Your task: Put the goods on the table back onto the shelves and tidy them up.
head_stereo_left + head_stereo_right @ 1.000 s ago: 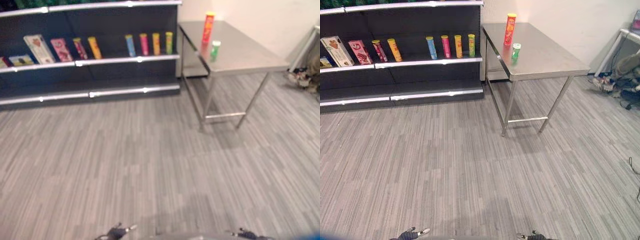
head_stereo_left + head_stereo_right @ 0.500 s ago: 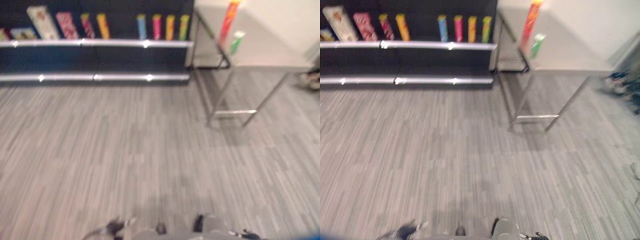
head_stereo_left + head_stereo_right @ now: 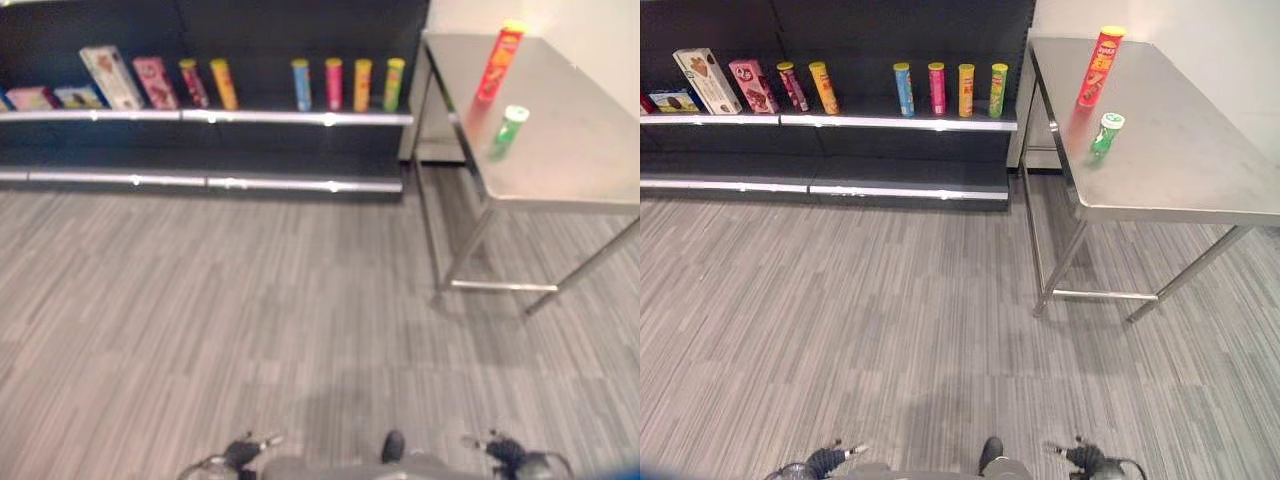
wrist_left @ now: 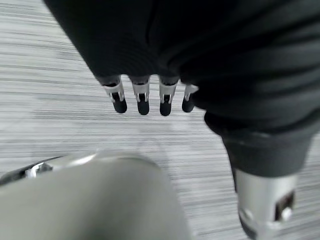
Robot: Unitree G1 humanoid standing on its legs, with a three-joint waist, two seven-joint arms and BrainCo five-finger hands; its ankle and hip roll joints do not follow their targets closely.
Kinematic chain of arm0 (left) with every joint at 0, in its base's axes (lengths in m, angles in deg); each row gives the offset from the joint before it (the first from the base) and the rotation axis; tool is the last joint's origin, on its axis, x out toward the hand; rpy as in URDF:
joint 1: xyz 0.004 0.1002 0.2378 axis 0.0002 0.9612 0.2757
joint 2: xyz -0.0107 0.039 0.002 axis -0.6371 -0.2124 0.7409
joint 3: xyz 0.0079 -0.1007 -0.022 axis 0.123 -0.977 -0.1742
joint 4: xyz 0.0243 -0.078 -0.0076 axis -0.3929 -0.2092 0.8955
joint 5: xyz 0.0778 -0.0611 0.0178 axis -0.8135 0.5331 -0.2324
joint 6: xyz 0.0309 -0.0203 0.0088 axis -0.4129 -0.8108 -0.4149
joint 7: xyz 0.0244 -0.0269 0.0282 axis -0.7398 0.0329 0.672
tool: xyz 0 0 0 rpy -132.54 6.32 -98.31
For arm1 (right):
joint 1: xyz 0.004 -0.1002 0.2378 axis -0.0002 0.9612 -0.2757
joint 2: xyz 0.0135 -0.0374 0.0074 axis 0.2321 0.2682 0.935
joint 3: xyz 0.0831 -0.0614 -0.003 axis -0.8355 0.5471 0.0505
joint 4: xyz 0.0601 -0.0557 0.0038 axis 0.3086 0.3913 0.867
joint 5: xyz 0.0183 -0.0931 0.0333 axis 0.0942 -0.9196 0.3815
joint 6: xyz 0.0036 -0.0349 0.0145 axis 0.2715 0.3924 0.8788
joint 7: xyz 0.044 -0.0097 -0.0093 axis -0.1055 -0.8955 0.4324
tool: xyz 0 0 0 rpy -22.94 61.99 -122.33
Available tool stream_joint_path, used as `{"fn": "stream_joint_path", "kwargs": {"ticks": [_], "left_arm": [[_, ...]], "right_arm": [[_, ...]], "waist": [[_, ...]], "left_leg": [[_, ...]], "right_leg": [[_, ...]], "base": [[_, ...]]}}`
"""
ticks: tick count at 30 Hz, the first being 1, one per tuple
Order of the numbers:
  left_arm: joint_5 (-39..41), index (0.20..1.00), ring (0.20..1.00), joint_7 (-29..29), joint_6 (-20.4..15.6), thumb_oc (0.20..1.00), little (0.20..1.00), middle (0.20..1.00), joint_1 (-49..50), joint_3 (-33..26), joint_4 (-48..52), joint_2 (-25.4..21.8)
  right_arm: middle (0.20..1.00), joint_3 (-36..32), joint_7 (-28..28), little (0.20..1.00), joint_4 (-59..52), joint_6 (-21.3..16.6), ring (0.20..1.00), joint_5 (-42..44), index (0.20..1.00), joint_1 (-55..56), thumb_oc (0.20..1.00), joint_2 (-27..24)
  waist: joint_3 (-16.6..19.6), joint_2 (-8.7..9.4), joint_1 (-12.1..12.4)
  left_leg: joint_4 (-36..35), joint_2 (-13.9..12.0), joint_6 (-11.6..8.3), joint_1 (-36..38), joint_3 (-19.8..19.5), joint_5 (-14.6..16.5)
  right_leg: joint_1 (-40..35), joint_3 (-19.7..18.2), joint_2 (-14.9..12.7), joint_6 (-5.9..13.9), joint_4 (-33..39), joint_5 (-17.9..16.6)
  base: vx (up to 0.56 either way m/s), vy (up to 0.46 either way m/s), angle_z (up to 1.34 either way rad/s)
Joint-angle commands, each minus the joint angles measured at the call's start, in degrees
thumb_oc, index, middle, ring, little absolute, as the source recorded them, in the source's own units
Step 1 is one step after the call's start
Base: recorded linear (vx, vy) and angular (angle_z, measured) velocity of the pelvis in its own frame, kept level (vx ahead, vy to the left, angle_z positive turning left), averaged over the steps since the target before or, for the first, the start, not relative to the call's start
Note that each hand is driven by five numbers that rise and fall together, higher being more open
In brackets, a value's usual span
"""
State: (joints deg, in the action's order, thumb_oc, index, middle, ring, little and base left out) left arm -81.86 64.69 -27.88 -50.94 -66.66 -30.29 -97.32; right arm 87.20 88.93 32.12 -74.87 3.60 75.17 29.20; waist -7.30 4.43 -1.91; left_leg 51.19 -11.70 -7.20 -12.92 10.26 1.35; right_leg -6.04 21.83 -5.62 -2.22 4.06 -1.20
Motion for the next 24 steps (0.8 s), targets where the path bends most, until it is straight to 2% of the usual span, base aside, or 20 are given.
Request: {"fn": "stream_joint_path", "kwargs": {"ticks": [1,2,4,5,6,7,9,12,13,14,16,17,18,20,21,22,23,24], "left_arm": [[1.60,1.000,1.000,-0.27,-0.25,1.000,1.000,1.000,-1.23,1.59,0.07,-0.74],[1.92,1.000,1.000,-0.32,-0.41,1.000,1.000,1.000,-0.94,1.47,0.12,-0.87],[1.72,1.000,1.000,-0.41,-0.33,1.000,1.000,1.000,-0.78,1.60,0.29,-1.09],[1.50,1.000,1.000,-0.62,-0.58,1.000,1.000,1.000,-0.77,1.63,-0.26,-1.26],[1.50,1.000,1.000,-0.62,-0.58,1.000,1.000,1.000,-0.79,1.63,-0.26,-1.26],[1.64,1.000,1.000,-0.77,-0.65,1.000,1.000,1.000,-0.86,1.66,-0.94,-1.27],[1.50,1.000,1.000,-0.79,-0.57,1.000,1.000,1.000,-0.73,1.61,-1.71,-1.28],[1.37,1.000,1.000,-0.50,-0.60,1.000,1.000,1.000,0.19,0.86,-2.19,-1.22],[1.05,1.000,1.000,-0.51,-0.47,1.000,1.000,1.000,1.06,0.50,-2.90,-1.29],[1.05,1.000,1.000,-0.51,-0.47,1.000,1.000,1.000,1.06,0.50,-2.90,-1.29],[0.39,1.000,1.000,-0.38,-0.26,1.000,1.000,1.000,1.41,0.28,-3.43,-1.99],[0.39,1.000,1.000,-0.38,-0.26,1.000,1.000,1.000,1.40,0.29,-3.43,-1.98],[0.26,1.000,1.000,-0.51,-0.19,1.000,1.000,1.000,1.00,0.08,-3.48,-2.62],[0.53,1.000,1.000,-0.80,-0.33,1.000,1.000,1.000,0.98,-0.29,-3.25,-3.10],[0.80,1.000,1.000,-0.70,-0.38,1.000,1.000,1.000,1.05,-0.37,-2.64,-3.21],[0.80,1.000,1.000,-0.70,-0.38,1.000,1.000,1.000,1.05,-0.37,-2.64,-3.21],[0.49,1.000,1.000,-0.93,-0.48,1.000,1.000,1.000,0.96,-0.16,-2.79,-3.03],[0.09,1.000,1.000,-0.89,-0.45,1.000,1.000,1.000,1.03,0.11,-2.87,-2.83]], "right_arm": [[1.000,1.78,-0.33,1.000,-0.30,-0.56,1.000,2.91,1.000,0.92,1.000,-0.57],[1.000,2.15,-0.47,1.000,-0.33,-0.68,1.000,2.65,1.000,0.71,1.000,-0.53],[1.000,2.70,-0.44,1.000,-0.42,-0.75,1.000,2.14,1.000,0.55,1.000,-0.31],[1.000,3.39,-0.62,1.000,0.04,-1.02,1.000,1.21,1.000,0.66,1.000,0.01],[1.000,3.38,-0.62,1.000,0.04,-1.02,1.000,1.20,1.000,0.65,1.000,0.01],[1.000,3.65,-0.70,1.000,0.99,-1.05,1.000,0.36,1.000,0.66,1.000,0.27],[1.000,3.29,-0.82,1.000,1.99,-1.04,1.000,0.00,1.000,0.92,1.000,0.50],[1.000,2.93,-0.26,1.000,2.37,-1.05,1.000,-0.48,1.000,1.18,1.000,0.70],[1.000,2.29,0.04,1.000,3.37,-0.70,1.000,-0.97,1.000,1.74,1.000,1.13],[1.000,2.29,0.04,1.000,3.37,-0.70,1.000,-0.97,1.000,1.74,1.000,1.13],[1.000,1.96,0.62,1.000,3.76,-0.70,1.000,-1.24,1.000,2.03,1.000,1.45],[1.000,1.95,0.62,1.000,3.76,-0.70,1.000,-1.24,1.000,2.03,1.000,1.44],[1.000,1.56,0.96,1.000,3.48,-0.59,1.000,-0.96,1.000,1.82,1.000,1.50],[1.000,0.90,0.99,1.000,2.47,-0.63,1.000,-0.58,1.000,1.72,1.000,1.59],[1.000,0.63,0.67,1.000,1.83,-0.48,1.000,-0.70,1.000,2.12,1.000,1.83],[1.000,0.63,0.67,1.000,1.82,-0.48,1.000,-0.70,1.000,2.12,1.000,1.83],[1.000,0.65,0.32,1.000,1.87,-0.37,1.000,-0.78,1.000,2.24,1.000,1.54],[1.000,0.70,0.12,1.000,1.76,-0.25,1.000,-0.95,1.000,2.22,1.000,1.45]], "waist": [[-2.28,0.73,0.90],[-2.33,0.64,1.38],[-2.18,-0.19,2.31],[-2.35,-1.23,3.48],[-2.27,-1.24,3.45],[-2.40,-1.73,4.33],[-2.46,-2.01,4.52],[-1.63,-2.60,5.12],[-0.20,-2.54,5.36],[-0.21,-2.54,5.38],[0.42,-2.19,5.26],[0.54,-2.28,5.33],[-0.39,-2.51,4.43],[-1.64,-2.90,3.83],[-1.98,-3.32,2.70],[-2.09,-3.34,2.63],[-2.24,-2.98,2.32],[-2.25,-2.84,2.27]], "left_leg": [[-19.91,0.04,2.17,6.20,5.10,-1.29],[-26.44,-0.27,2.24,4.96,5.14,-1.74],[-39.55,-0.28,1.62,4.47,3.85,-4.55],[-49.22,0.67,-0.02,4.29,0.12,-10.42],[-49.41,0.68,-0.01,4.24,0.10,-10.59],[-54.35,0.70,-1.38,2.03,-3.21,-12.84],[-55.66,-0.16,-2.20,0.63,-2.81,-14.19],[-56.16,-0.57,-1.95,2.05,-1.03,-14.58],[-56.03,0.09,-0.95,3.72,0.50,-14.34],[-56.04,0.09,-0.95,3.73,0.53,-14.34],[-55.93,1.93,1.42,6.37,2.59,-12.50],[-55.94,1.81,1.41,6.24,2.64,-12.54],[-56.05,3.90,3.87,9.55,3.54,-10.01],[-56.19,5.53,6.18,12.78,5.21,-7.34],[-56.19,7.27,7.07,16.26,5.78,-3.63],[-56.19,7.25,7.05,16.37,5.71,-3.62],[-56.19,8.27,6.21,18.35,5.74,-1.05],[-56.19,8.45,5.60,19.10,6.08,-0.27]], "right_leg": [[2.10,-3.28,0.06,6.24,0.94,-0.61],[1.37,-3.66,0.16,6.60,0.94,0.43],[-0.27,-4.61,1.01,6.89,0.94,1.68],[-2.55,-5.91,2.51,6.97,0.94,3.21],[-2.44,-5.87,2.52,6.96,0.94,3.18],[-4.48,-7.64,3.13,6.97,0.94,4.80],[-6.36,-8.98,3.16,7.24,0.58,6.23],[-7.89,-10.52,2.66,8.18,-0.39,7.18],[-7.66,-10.90,0.57,9.25,-4.22,7.00],[-7.66,-10.91,0.56,9.26,-4.23,7.00],[-4.33,-11.08,-1.96,10.85,-14.86,5.49],[-4.15,-11.16,-1.85,10.82,-14.83,5.39],[2.09,-11.65,-4.09,12.31,-27.18,1.32],[7.47,-8.75,-8.30,13.17,-38.94,-5.22],[12.35,-4.11,-11.17,12.17,-39.22,-3.16],[12.16,-4.01,-11.15,12.16,-39.17,-3.14],[11.04,-0.36,-11.79,12.54,-28.09,-0.29],[11.22,1.70,-11.60,12.44,-20.37,-0.62]], "base": [[0.26,0.077,-0.57],[0.39,0.143,-0.65],[0.43,0.219,-0.44],[0.36,0.198,-0.26],[0.51,0.274,-0.30],[0.24,0.134,-0.47],[0.38,0.212,-0.90],[0.42,0.330,-0.82],[0.23,0.220,-0.85],[0.35,0.334,-0.99],[0.20,0.226,-0.60],[0.23,0.344,-0.24],[0.19,0.348,-0.27],[0.31,0.471,-0.40],[0.33,0.355,-0.34],[0.51,0.236,-0.28],[0.31,-0.025,-0.22],[0.31,-0.029,-0.22]]}}
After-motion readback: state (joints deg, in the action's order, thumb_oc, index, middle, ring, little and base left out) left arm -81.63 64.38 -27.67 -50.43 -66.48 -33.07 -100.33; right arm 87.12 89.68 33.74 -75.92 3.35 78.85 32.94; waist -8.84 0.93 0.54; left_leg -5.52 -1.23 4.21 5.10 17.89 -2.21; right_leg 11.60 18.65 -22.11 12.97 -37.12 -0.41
